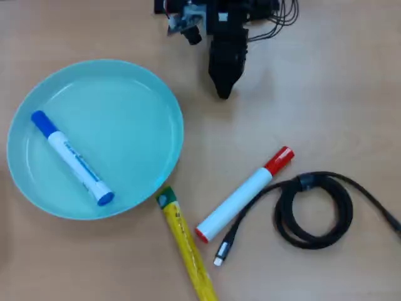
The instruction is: Pick up the blue pen, then put it in the green bowl
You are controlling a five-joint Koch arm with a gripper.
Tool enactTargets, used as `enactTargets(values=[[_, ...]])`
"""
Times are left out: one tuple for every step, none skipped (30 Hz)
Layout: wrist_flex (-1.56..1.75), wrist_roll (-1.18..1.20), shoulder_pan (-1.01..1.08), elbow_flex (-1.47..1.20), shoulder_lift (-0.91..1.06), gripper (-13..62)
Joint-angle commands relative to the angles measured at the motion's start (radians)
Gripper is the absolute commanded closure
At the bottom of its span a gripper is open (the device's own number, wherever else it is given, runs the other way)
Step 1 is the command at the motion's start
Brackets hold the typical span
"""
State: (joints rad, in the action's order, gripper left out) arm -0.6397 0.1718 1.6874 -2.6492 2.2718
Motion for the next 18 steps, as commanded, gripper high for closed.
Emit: enactTargets(values=[[0.164, -0.054, -0.014, -0.002, 0.104, 37.9], [0.209, -0.064, -0.028, -0.032, 0.103, 37.9], [0.255, -0.077, -0.038, -0.060, 0.104, 37.9], [0.293, -0.086, -0.041, -0.092, 0.103, 37.9], [0.328, -0.094, -0.043, -0.126, 0.104, 37.9], [0.359, -0.101, -0.043, -0.163, 0.104, 37.9], [0.391, -0.110, -0.040, -0.198, 0.104, 37.9], [0.423, -0.120, -0.038, -0.222, 0.104, 37.9], [0.454, -0.127, -0.037, -0.242, 0.103, 37.9], [0.479, -0.137, -0.034, -0.259, 0.103, 37.9], [0.499, -0.147, -0.032, -0.276, 0.103, 37.9], [0.512, -0.163, -0.031, -0.293, 0.103, 37.9], [0.518, -0.176, -0.025, -0.302, 0.103, 38.0], [0.522, -0.189, -0.018, -0.308, 0.103, 38.0], [0.522, -0.199, -0.011, -0.311, 0.103, 38.0], [0.522, -0.207, -0.006, -0.314, 0.103, 38.1], [0.522, -0.215, 0.000, -0.318, 0.101, 38.1], [0.522, -0.219, 0.003, -0.324, 0.103, 38.2]])
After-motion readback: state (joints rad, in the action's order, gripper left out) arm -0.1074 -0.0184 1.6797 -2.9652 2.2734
